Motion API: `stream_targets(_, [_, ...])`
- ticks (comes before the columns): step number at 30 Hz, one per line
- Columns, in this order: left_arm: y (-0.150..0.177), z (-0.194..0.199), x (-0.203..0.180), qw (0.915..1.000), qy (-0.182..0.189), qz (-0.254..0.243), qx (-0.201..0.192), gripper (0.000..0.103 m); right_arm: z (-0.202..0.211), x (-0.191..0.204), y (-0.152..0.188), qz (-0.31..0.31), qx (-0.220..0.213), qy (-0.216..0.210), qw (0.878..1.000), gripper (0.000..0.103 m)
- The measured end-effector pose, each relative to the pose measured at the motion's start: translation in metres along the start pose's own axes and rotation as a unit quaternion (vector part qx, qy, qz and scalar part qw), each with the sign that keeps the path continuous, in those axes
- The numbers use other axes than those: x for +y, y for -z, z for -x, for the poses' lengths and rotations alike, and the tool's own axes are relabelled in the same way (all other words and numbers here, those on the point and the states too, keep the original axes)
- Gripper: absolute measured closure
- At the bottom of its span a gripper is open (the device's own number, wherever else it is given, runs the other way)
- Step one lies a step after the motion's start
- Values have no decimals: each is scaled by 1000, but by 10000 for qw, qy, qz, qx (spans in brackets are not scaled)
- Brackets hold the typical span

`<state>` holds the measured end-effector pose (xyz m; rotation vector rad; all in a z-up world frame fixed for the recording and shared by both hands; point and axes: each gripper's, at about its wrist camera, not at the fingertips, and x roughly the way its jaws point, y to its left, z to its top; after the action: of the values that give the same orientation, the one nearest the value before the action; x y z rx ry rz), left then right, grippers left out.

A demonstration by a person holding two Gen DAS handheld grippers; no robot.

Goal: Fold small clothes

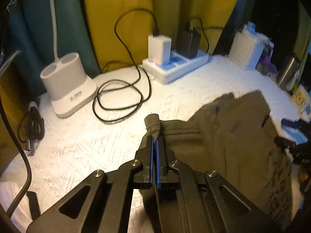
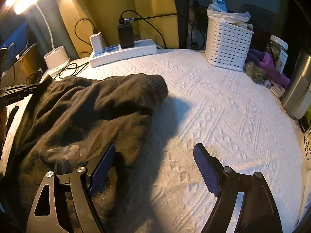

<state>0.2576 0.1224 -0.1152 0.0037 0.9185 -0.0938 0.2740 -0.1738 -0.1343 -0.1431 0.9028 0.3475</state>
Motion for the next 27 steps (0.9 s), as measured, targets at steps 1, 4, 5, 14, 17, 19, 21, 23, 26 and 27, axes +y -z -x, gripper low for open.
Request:
stream_targets(1, [2, -5, 0, 10000, -3, 7, 56, 102, -1, 2, 0, 26, 1, 2, 10000, 19])
stream_targets(4, [7, -14, 2, 9998, -14, 27, 192, 100, -8, 5, 1, 56, 72, 29, 10000, 19])
stream_targets(5, [6, -13, 3, 9998, -12, 61, 179, 100, -11, 6, 2, 56, 110, 38, 9999, 19])
stream_targets(14, [-1, 43, -9, 9991, 116, 179, -368, 66, -4, 5, 2, -4, -1, 89, 10000, 19])
stream_targets(17, [0, 42, -22, 9986, 420, 160, -283, 59, 4, 1, 0, -46, -120, 74, 9999, 19])
stream_targets(19, [2, 31, -33, 9985, 524, 85, -138, 56, 6, -1, 0, -68, -177, 45, 9998, 19])
stream_targets(21, [1, 19, -42, 9984, 556, -18, -7, 56, 6, -3, 0, -108, -216, 31, 9997, 19])
stream_targets(23, [1, 5, -47, 9974, 698, -21, 166, 55, 5, -5, -1, -164, -220, 0, 9996, 19])
stream_targets(26, [-1, -10, -44, 9965, 781, 102, 289, 55, 2, -7, -3, -227, -234, -53, 9995, 19])
stream_targets(27, [-2, -13, -41, 9958, 848, 204, 273, 55, 1, -8, -4, -234, -231, -61, 9994, 19])
